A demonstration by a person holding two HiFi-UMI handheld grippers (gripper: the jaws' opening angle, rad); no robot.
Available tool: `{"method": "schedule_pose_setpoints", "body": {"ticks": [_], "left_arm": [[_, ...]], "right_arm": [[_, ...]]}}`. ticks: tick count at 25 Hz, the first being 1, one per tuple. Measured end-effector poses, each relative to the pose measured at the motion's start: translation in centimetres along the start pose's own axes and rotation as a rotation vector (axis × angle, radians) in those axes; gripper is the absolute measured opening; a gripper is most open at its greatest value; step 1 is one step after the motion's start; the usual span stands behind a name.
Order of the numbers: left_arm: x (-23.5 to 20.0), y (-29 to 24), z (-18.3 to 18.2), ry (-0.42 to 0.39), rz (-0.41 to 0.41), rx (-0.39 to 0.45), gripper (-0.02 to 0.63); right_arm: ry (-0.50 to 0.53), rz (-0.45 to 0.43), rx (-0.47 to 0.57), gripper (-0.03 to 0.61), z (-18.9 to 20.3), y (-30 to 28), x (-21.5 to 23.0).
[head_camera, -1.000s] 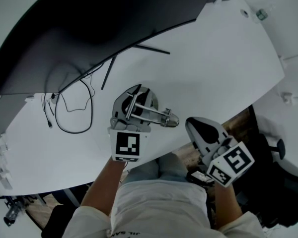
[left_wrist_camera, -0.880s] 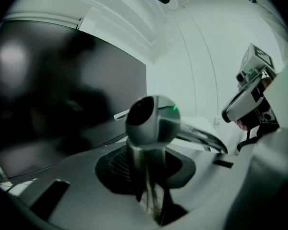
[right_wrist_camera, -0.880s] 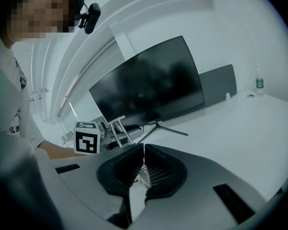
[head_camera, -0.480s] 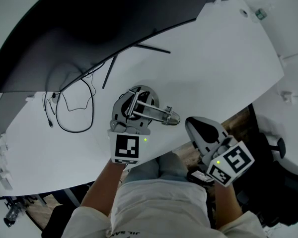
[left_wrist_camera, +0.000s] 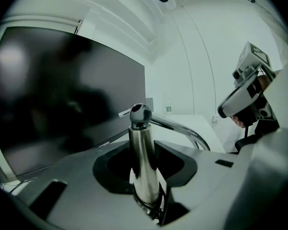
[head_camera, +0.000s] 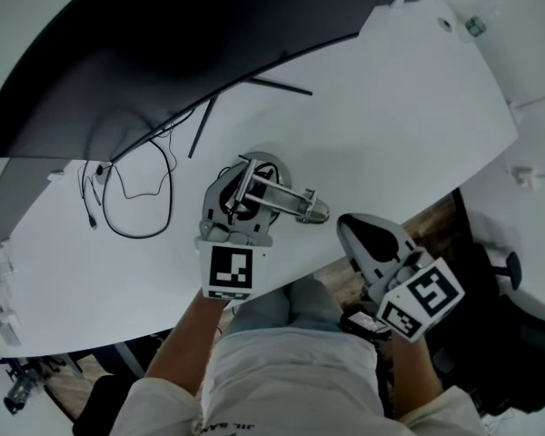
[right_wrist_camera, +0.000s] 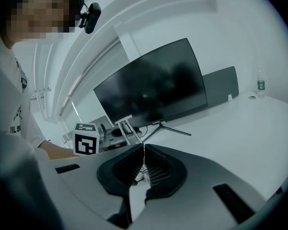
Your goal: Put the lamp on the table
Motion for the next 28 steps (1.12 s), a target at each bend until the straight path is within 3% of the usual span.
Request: {"method": "schedule_pose_setpoints", "body": {"ticks": [28], "left_arm": [[0.5, 3.5, 0.6, 0.031, -0.022, -0.034, 0.141]], "right_arm": [[0.014, -0.014, 0.022, 0.032, 0.6, 1.4, -1.0]]}}
Point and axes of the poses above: the fingertips, and each gripper's own axes: y backward along the fingers, x to its right, z out of its underside, the point moved 9 cm from there along y, backward along the fingers, and after that the axes turned 11 degrees about -y, right-handed, at the moved point
